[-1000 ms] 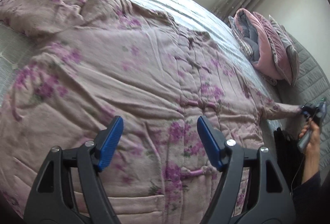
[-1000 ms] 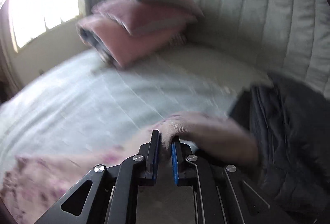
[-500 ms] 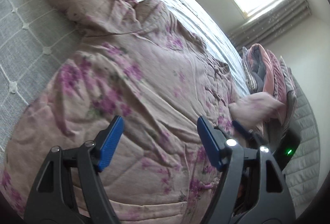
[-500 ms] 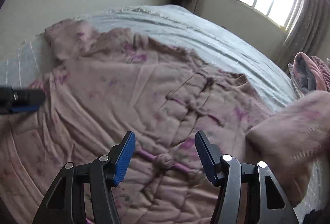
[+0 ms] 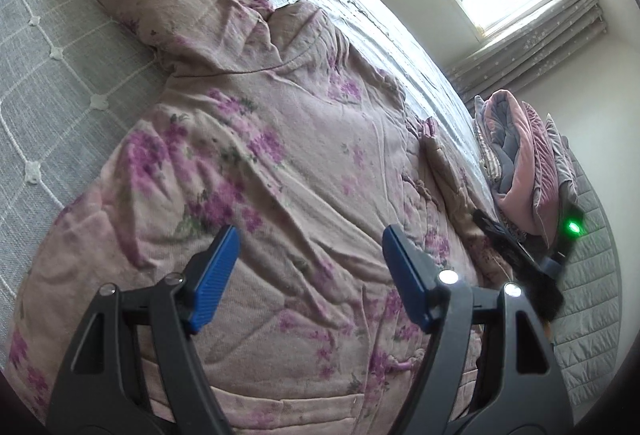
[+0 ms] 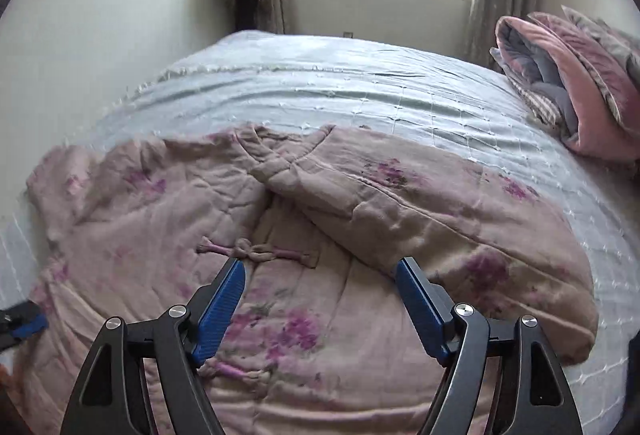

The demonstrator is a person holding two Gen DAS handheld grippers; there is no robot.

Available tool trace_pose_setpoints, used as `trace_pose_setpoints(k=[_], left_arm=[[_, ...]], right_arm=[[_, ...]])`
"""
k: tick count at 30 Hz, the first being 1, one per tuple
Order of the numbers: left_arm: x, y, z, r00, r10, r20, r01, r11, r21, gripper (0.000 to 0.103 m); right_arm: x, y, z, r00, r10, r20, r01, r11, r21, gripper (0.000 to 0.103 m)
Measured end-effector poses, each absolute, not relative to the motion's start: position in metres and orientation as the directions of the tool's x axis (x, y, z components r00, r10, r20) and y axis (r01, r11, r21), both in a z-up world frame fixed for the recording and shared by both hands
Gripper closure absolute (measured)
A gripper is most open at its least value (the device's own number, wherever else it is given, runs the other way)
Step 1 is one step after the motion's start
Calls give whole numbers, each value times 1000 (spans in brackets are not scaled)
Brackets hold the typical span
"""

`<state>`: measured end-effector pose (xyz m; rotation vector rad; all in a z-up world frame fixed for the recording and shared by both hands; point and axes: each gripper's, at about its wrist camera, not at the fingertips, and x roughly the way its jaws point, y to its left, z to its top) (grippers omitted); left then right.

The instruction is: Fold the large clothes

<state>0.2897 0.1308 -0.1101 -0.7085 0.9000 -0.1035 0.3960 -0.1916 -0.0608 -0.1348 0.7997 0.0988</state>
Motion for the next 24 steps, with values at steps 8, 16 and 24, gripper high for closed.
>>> trace_pose_setpoints(k=[8, 16, 24], left_arm=[[296, 137, -112, 623, -365, -692, -205, 777, -595, 29], [297, 152, -114, 627, -388, -676, -223, 742, -632, 29], [294, 165, -112, 649, -386, -655, -239, 715, -658, 29]], right_arm=[[481, -128, -107, 690, -140, -710, -187, 913, -362, 24], [498, -127, -108, 697, -145, -702, -186, 909, -373, 93], [435, -142, 8, 853, 223, -471, -246, 969, 14, 93]])
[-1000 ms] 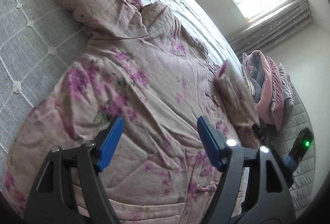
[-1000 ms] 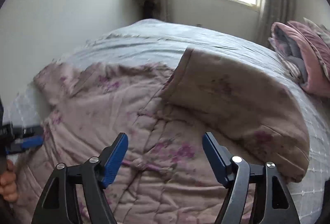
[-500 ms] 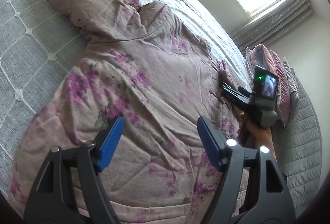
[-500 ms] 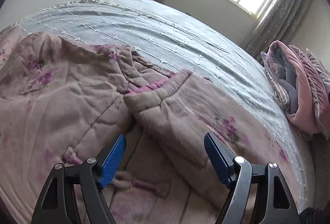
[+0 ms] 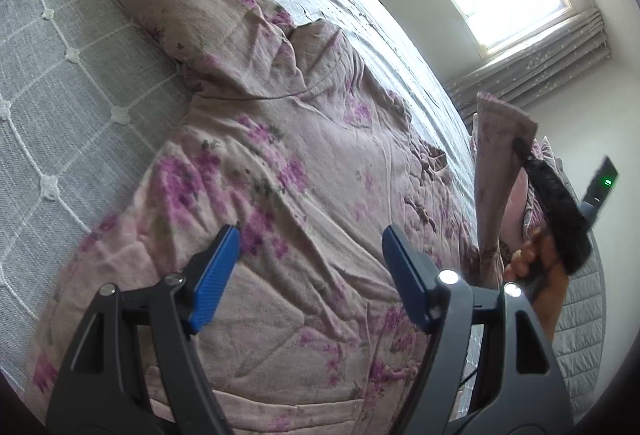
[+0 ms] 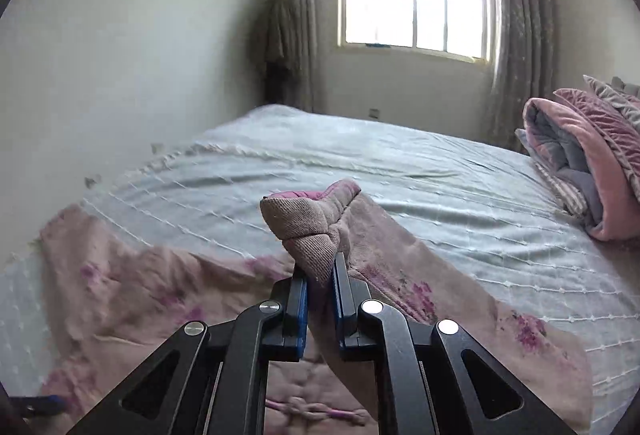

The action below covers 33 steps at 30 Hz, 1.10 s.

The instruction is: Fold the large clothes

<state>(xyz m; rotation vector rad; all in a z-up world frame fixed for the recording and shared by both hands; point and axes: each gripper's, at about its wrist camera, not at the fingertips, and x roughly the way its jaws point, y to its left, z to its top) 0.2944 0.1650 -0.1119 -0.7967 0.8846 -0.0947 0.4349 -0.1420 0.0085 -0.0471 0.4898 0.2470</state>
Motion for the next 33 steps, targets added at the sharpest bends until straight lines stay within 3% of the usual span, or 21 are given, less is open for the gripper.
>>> trace_pose_setpoints(k=[2, 5, 14, 18, 20, 24, 27, 31, 33], left_arm=[[293, 169, -111, 655, -377, -655, -246, 713, -657, 29], [293, 178, -111, 664, -356, -658, -266, 709, -653, 29], [292, 194, -112, 675, -347, -651, -285, 691, -664, 29], [292, 195, -112, 674, -352, -649, -283, 689, -667, 29], [293, 194, -112, 675, -353, -648, -278, 691, -667, 29], [294, 193, -113, 672, -351, -652, -283, 692, -665, 29], [293, 191, -111, 675, -352, -649, -276, 694, -664, 29], [293, 189, -111, 675, -337, -656, -275, 711, -648, 29], [294, 190, -113, 673, -338, -658, -279, 708, -649, 29]], right_arm=[[423, -124, 12, 833, 315, -455, -330, 943, 49, 93], [418, -88, -5, 766, 390, -512, -420, 906, 61, 93], [438, -29, -98, 564, 433, -703, -488, 862, 139, 91], [434, -47, -108, 505, 484, -715, -487, 844, 227, 85], [429, -54, -106, 449, 514, -731, -514, 818, 259, 77], [405, -63, -86, 386, 587, -711, -604, 744, 286, 77], [395, -63, -76, 476, 489, -731, -582, 798, 155, 77], [411, -69, -74, 546, 395, -739, -473, 873, 117, 67], [420, -86, -75, 583, 337, -740, -375, 919, 123, 57]])
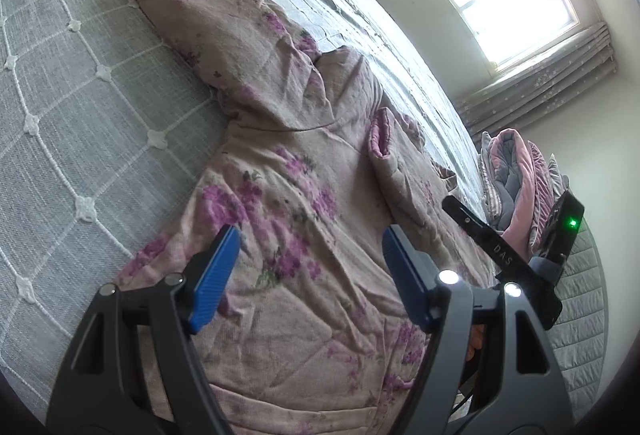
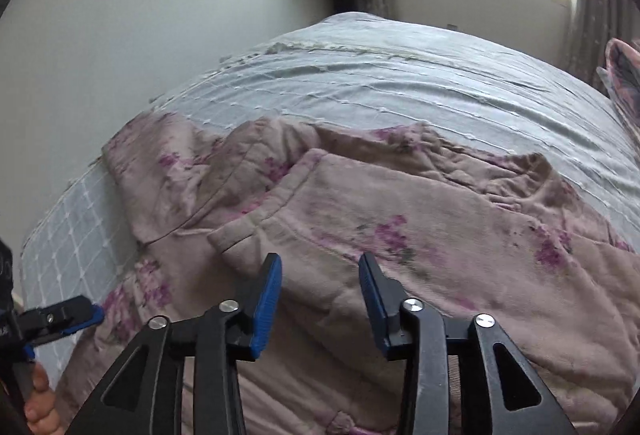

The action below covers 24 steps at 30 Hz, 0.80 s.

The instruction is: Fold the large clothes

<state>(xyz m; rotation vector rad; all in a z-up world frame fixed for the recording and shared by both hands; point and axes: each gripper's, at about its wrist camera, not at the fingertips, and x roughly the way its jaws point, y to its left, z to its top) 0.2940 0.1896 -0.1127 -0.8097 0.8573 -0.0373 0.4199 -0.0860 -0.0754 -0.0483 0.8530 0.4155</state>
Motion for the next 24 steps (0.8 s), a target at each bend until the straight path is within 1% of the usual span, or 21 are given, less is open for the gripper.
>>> trace_pose_setpoints(k=[3, 5, 8, 10, 12, 14, 15, 16, 17, 18, 20, 22, 24], left_arm=[[294, 190, -114, 669, -345, -658, -283, 700, -655, 29], [295, 189, -113, 670, -346, -657, -277, 704, -654, 29], [296, 186, -112, 667, -346, -660, -271, 713, -647, 29], [296, 183, -111, 665, -345, -663, -270, 716, -644, 29], [296, 181, -111, 665, -338, -666, -271, 721, -637, 29], [295, 177, -109, 667, -320, -673, -275, 734, -621, 29], [295, 175, -109, 668, -311, -676, -276, 740, -613, 29], [295, 175, -108, 669, -304, -678, -277, 745, -607, 29], [295, 174, -108, 670, -294, -681, -279, 751, -599, 29], [295, 175, -109, 671, -289, -683, -282, 752, -596, 29], [293, 180, -111, 672, -287, -683, -297, 740, -604, 29], [291, 190, -113, 673, -292, -680, -315, 719, -620, 29], [286, 204, -114, 680, -279, -678, -347, 692, -633, 28]], right_arm=[[429, -129, -83, 587, 283, -759, -229, 957, 180, 56], [426, -168, -89, 584, 283, -760, -141, 958, 249, 56], [409, -227, -89, 618, 292, -730, -50, 941, 335, 55], [398, -268, -85, 655, 225, -722, 36, 944, 327, 55], [392, -304, -83, 669, 123, -733, 144, 946, 290, 55], [396, -333, -101, 627, -12, -779, 249, 950, 187, 55], [403, -339, -121, 569, -8, -822, 256, 952, 167, 55], [406, -341, -135, 541, 20, -841, 232, 957, 173, 55], [405, -336, -137, 574, -8, -819, 196, 972, 128, 55], [406, -330, -134, 562, -37, -826, 185, 979, 82, 55], [408, -329, -125, 534, -49, -844, 215, 973, 79, 55], [401, -331, -111, 537, -27, -843, 235, 965, 119, 55], [375, -325, -95, 576, 71, -814, 205, 952, 228, 54]])
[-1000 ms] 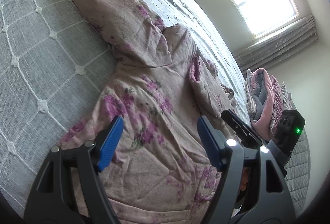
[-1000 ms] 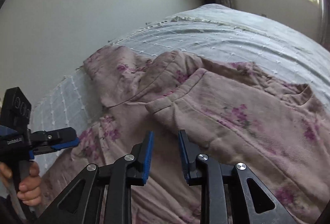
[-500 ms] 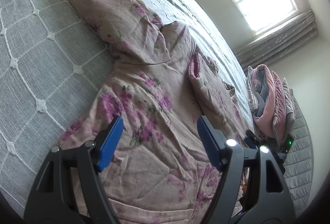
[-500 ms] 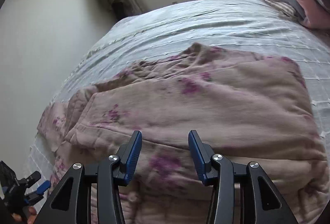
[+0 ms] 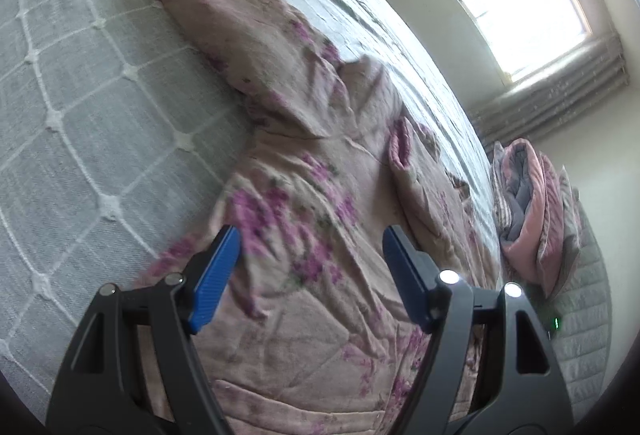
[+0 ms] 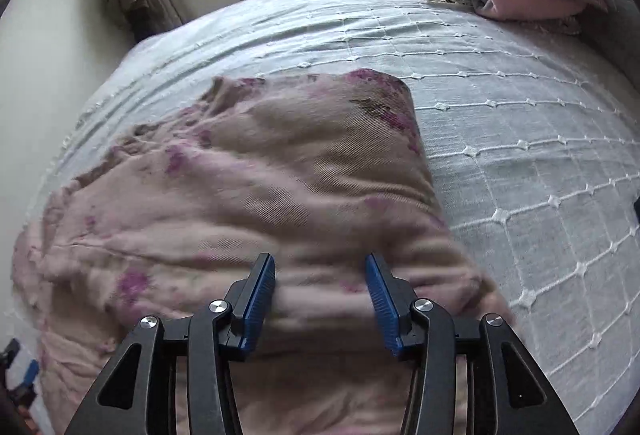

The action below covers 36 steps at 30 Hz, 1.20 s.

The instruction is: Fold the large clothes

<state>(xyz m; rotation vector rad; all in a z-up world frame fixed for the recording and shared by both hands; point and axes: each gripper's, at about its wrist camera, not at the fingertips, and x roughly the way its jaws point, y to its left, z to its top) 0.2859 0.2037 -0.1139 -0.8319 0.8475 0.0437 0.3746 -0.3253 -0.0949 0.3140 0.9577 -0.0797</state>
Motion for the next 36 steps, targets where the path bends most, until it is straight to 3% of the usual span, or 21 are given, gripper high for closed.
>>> trace_pose_setpoints(k=[3, 7, 10, 12, 16, 20, 23, 28, 29, 31, 32, 33, 35, 36], left_arm=[[281, 226, -111, 680, -227, -697, -393, 690, -608, 28], [275, 274, -110, 677, -180, -714, -467, 645, -605, 25], [278, 328, -100, 688, -59, -724, -553, 602, -575, 15], [294, 358, -97, 681, -38, -731, -583, 577, -572, 2], [343, 411, -108, 681, -14, -732, -609, 544, -577, 1], [394, 458, -143, 638, -32, -769, -680, 445, -583, 1], [410, 463, -147, 622, 53, -782, -727, 410, -550, 1], [437, 437, -144, 614, 86, -785, -735, 425, -528, 2], [446, 427, -143, 598, 114, -793, -737, 469, -488, 8], [459, 413, -144, 565, 142, -813, -734, 537, -416, 30], [466, 401, -148, 523, 193, -830, -738, 590, -327, 48], [469, 394, -148, 497, 250, -831, -742, 619, -258, 59], [472, 385, -147, 509, 267, -818, -710, 667, -224, 77], [471, 387, -144, 510, 259, -820, -707, 670, -228, 80]], right_arm=[[321, -305, -81, 587, 180, -790, 91, 954, 285, 36], [247, -286, -67, 603, 202, -772, -2, 968, 252, 29], [208, -295, -60, 665, 214, -715, 31, 949, 313, 15], [198, -301, -66, 677, 200, -709, 63, 943, 326, 14], [202, -300, -81, 653, 172, -738, 88, 950, 299, 14], [200, -303, -85, 656, 257, -709, 69, 915, 396, 14], [199, -299, -86, 659, 232, -716, 61, 932, 358, 14], [198, -297, -86, 658, 209, -723, 62, 942, 329, 14], [199, -298, -87, 657, 209, -724, 63, 942, 328, 14], [198, -299, -87, 655, 211, -726, 62, 942, 330, 14], [198, -300, -87, 656, 210, -725, 61, 942, 329, 14], [197, -300, -86, 658, 207, -724, 60, 944, 324, 14], [196, -301, -84, 662, 197, -723, 58, 948, 312, 14], [195, -302, -83, 665, 195, -721, 56, 950, 309, 14]])
